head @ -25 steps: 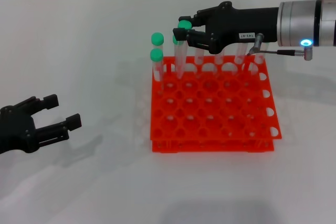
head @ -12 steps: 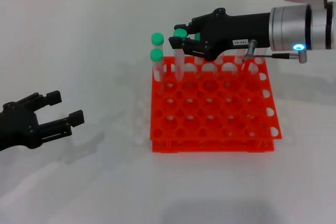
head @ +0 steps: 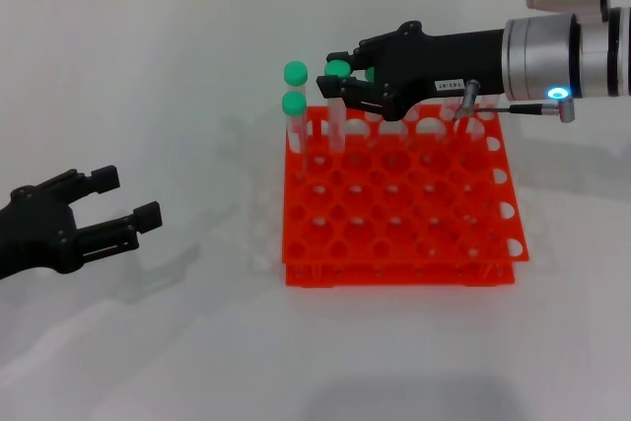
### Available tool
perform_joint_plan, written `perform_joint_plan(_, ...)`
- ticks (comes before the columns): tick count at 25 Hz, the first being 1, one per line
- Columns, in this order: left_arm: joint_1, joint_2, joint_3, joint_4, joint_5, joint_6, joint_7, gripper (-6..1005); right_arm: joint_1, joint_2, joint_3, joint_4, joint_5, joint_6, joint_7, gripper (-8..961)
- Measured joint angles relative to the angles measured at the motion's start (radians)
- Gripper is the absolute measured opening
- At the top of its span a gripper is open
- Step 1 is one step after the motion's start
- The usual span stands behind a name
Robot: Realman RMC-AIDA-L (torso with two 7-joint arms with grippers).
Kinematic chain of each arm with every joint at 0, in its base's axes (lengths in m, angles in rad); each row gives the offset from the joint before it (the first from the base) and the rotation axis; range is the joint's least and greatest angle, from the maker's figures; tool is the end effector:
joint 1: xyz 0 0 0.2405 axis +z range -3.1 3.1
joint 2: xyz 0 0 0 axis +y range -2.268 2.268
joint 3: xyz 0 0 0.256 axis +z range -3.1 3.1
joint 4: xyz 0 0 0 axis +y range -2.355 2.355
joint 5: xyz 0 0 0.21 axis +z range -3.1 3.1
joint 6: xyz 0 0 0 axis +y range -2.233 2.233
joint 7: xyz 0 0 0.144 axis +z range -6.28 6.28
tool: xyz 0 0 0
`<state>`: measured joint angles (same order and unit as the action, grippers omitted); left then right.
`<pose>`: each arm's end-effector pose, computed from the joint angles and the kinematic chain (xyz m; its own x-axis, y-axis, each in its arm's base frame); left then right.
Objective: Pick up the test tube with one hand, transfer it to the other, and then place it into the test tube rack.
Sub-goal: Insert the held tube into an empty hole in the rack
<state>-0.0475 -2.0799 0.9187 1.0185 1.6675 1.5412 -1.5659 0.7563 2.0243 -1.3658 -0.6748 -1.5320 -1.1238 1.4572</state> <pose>-0.3172 0.2415 0.0485 0.6480 0.4401 0.6216 0.6840 -0.6952 -0.2208 0.1401 0.4027 -0.0458 0.8959 -0.1172 -0.4285 -0.2282 -0.9489 -0.2177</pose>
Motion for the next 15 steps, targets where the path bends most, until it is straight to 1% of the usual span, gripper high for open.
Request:
perform_joint_plan(6, -0.002, 0.000, 0.000, 0.000, 0.000, -0.001, 0.000, 895, 0.000, 0.000, -0.003, 0.001, -0.001, 0.002, 0.000, 270)
perform_joint_plan(15, -0.003, 0.000, 0.000, 0.000, 0.000, -0.001, 0.000, 895, -0.003, 0.000, -0.038, 0.001, 0.003, 0.027, 0.000, 271)
